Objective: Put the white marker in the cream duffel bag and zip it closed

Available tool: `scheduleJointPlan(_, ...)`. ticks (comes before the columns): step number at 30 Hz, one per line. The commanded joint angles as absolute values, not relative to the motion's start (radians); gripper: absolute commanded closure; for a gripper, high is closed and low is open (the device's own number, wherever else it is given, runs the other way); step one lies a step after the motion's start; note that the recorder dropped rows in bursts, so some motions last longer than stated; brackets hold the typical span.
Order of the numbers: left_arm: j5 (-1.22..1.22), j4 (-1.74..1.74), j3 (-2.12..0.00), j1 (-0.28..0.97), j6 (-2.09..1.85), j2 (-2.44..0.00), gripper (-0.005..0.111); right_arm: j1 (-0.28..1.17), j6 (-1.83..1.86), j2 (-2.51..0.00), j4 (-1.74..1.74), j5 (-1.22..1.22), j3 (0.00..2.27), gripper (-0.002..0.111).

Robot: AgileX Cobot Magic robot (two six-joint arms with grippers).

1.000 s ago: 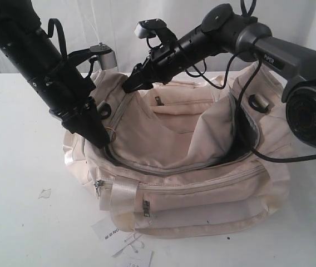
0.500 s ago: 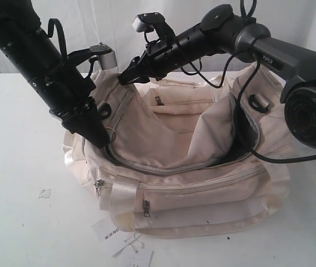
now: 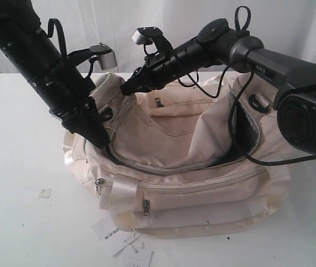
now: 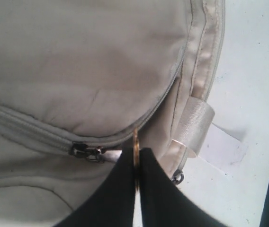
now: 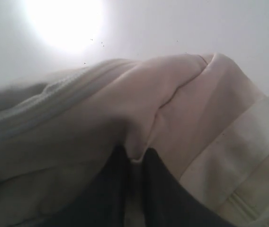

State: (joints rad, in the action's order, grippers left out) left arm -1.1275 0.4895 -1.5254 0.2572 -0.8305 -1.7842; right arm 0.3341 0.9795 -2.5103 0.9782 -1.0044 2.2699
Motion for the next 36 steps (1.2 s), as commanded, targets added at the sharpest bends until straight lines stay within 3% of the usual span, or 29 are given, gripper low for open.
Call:
scheduleJointPlan(1, -1.221, 0.508, -1.520, 0.262, -0.793, -1.768, 0.107, 0.333, 0.920, -2.513, 0.969, -0.927, 2.272, 0.108)
scheduleJointPlan(12, -1.221, 0.514, -1.473, 0.280, -0.791, -1.693, 0.107, 0.333, 0.884, -2.513, 0.969, -0.856, 2.272, 0.108)
scheduleJointPlan(21, -1.221, 0.514, -1.229, 0.291, -0.848, -1.611, 0.107, 0.329, 0.887, -2.513, 0.979, -0.850, 2.272, 0.108)
scheduleJointPlan(30, -1.221, 0.594, -1.163, 0.291, -0.872, -1.604, 0.107, 0.329, 0.887, -2.513, 0.979, -0.881, 2.272, 0.108)
scheduleJointPlan(32, -1.221, 0.594, -1.164, 0.291, -0.875, -1.604, 0.107, 0.329, 0.887, -2.513, 0.979, -0.892, 2.272, 0.104)
scheduleJointPlan(36, -1.221, 0.594, -1.164, 0.291, -0.894, -1.604, 0.097, 0.329, 0.887, -2.509, 0.975, -0.940, 2.272, 0.081)
